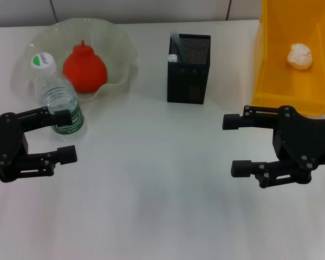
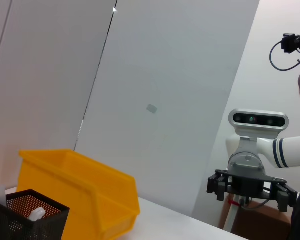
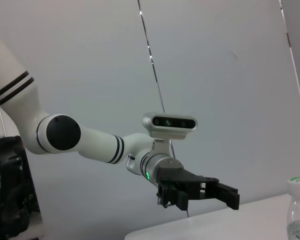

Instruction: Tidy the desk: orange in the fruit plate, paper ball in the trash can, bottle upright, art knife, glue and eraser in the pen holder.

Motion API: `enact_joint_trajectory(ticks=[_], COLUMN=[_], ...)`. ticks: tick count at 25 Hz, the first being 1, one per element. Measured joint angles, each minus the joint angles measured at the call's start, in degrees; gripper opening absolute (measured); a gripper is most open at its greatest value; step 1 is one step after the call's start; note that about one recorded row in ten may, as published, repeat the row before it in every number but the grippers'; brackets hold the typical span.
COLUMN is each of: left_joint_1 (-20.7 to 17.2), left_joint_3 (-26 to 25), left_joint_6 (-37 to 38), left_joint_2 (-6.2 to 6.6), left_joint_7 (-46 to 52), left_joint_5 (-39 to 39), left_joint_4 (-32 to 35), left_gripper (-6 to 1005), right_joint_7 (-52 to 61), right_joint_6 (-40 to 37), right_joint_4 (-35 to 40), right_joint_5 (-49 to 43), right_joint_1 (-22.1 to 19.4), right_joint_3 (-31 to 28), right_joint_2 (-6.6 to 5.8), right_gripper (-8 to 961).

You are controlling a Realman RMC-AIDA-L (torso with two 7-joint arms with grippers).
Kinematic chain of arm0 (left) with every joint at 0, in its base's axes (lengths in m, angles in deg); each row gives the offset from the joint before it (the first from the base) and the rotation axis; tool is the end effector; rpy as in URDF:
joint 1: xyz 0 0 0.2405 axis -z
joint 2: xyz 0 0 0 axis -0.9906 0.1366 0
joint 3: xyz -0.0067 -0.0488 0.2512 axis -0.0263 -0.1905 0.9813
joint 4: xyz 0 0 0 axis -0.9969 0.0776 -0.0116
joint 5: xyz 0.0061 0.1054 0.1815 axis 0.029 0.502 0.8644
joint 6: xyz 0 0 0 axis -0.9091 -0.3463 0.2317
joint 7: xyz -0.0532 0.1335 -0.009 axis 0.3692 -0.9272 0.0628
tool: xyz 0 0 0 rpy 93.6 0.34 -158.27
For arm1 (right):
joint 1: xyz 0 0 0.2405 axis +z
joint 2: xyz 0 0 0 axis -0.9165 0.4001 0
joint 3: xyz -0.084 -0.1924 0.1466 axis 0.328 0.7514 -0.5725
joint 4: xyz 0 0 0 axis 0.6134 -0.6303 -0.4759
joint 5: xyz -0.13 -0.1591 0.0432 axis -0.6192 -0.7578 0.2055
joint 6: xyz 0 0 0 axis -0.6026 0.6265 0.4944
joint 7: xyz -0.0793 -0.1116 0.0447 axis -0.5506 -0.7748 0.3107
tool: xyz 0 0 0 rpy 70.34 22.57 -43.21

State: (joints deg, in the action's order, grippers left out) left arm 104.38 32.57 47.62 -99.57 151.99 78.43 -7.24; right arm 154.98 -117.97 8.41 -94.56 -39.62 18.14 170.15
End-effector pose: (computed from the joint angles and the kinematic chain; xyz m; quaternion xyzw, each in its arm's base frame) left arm -0.2889 0.2611 0.0687 -0.9182 -0.1868 -0.3453 0.0518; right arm 0.2302 0.2786 0.0197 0.9259 -0.0922 -0.3654 0.0257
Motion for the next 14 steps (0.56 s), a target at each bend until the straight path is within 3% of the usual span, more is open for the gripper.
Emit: enact_joint_trajectory(ticks=[14], left_joint_1=[-0.8], left_joint_3=[0.4], left_joint_6=[0.5], left_joint_2=[-0.40], left_joint_7=[0.0], left_joint_5=[0.0], left_joint_4=[0.0], left_gripper=[841], right_joint_7=[0.0], right_joint_6=[0.0], right_joint_4=[0.0], right_joint_5=[-0.3], right_joint_1=[-0.3], right_joint_3=[0.0], right_joint_2=[0.16], right_gripper=[824])
